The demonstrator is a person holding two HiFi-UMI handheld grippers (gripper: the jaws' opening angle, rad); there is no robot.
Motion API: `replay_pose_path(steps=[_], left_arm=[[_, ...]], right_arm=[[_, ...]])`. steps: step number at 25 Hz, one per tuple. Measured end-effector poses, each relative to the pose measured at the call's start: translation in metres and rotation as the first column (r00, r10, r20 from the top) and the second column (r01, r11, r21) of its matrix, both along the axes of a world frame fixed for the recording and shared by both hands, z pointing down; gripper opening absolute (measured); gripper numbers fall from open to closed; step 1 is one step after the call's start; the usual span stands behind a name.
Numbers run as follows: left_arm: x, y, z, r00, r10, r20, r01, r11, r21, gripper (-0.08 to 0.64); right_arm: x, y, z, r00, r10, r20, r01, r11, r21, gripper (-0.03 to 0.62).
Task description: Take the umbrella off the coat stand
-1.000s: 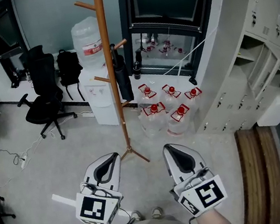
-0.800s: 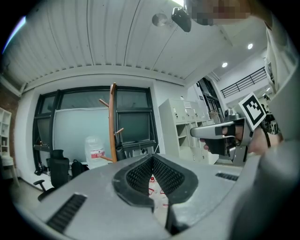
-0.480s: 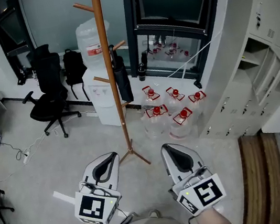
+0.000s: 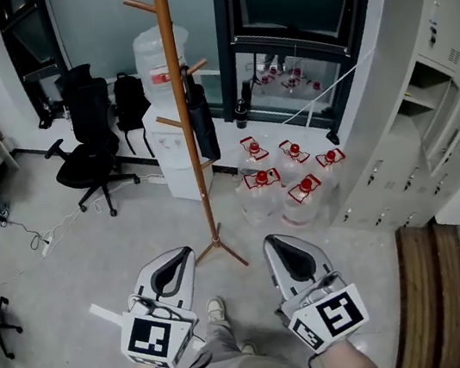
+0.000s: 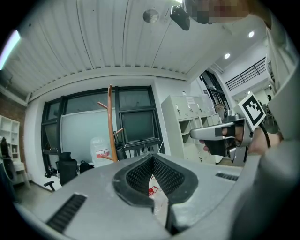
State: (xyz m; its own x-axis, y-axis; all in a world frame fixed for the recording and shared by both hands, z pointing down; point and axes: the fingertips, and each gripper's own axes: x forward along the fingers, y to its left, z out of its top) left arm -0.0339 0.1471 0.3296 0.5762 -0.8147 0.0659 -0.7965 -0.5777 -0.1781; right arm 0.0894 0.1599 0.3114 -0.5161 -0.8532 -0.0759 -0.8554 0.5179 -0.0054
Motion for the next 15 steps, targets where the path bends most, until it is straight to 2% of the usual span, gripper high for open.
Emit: replay_pose_path(steps=[6, 15], left_arm=[[0.008, -0.003, 0.005, 1.0, -0.001, 0.0, 0.001, 1.0, -0.015, 0.008], [0.007, -0.033, 0.009, 0.999, 0.021, -0.034, -0.021, 1.0, 0.008, 0.008]], right_arm=[[0.001, -0.002, 0.003, 1.0, -0.013, -0.008, 0.013, 1.0, 0.005, 0.006], [-0.007, -0.035, 0.01, 0.999, -0.022, -0.035, 0.022, 1.0, -0.008, 0.006]])
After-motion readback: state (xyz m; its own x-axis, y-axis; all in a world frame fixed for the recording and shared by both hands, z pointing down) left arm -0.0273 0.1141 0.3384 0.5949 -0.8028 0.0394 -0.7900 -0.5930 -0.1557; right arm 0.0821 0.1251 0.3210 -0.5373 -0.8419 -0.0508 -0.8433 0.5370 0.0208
